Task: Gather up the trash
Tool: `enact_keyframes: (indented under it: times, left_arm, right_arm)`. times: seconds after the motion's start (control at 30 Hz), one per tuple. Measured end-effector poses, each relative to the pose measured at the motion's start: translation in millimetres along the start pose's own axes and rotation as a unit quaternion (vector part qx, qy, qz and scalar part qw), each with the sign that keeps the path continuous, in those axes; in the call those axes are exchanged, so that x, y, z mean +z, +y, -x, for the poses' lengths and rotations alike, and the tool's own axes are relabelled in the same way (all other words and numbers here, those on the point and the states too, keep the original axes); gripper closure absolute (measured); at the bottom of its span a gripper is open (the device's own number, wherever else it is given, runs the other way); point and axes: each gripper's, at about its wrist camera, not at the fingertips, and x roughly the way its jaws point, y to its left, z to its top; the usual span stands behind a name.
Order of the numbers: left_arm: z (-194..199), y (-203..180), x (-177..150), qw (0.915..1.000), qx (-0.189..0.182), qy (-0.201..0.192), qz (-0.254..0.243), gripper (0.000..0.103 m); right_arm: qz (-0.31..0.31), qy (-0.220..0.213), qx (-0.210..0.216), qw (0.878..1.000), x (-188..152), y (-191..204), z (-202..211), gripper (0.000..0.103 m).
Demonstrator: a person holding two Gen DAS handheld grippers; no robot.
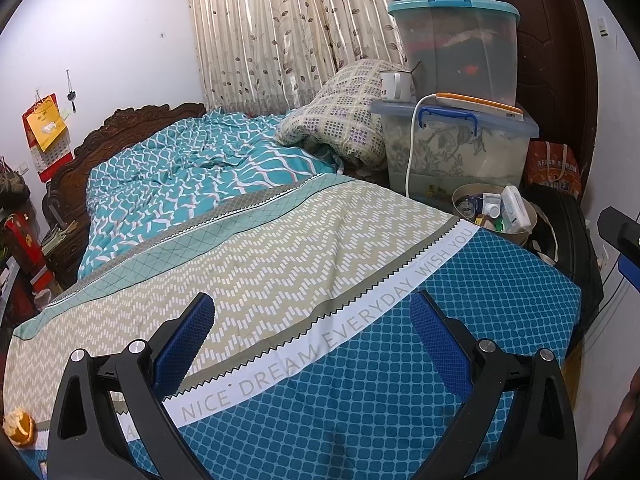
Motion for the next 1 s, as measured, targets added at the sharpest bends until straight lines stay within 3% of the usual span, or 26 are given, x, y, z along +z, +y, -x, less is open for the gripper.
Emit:
enact_keyframes:
  times: [1.0]
  left_arm:
    - [-3.2, -3.0, -1.9, 0.9998, -0.017, 0.01, 0.005, 0.009]
  right_arm:
    - [-0.002, 0.007, 0.001, 1.0, -4.2, -0.7, -3.5, 0.004]
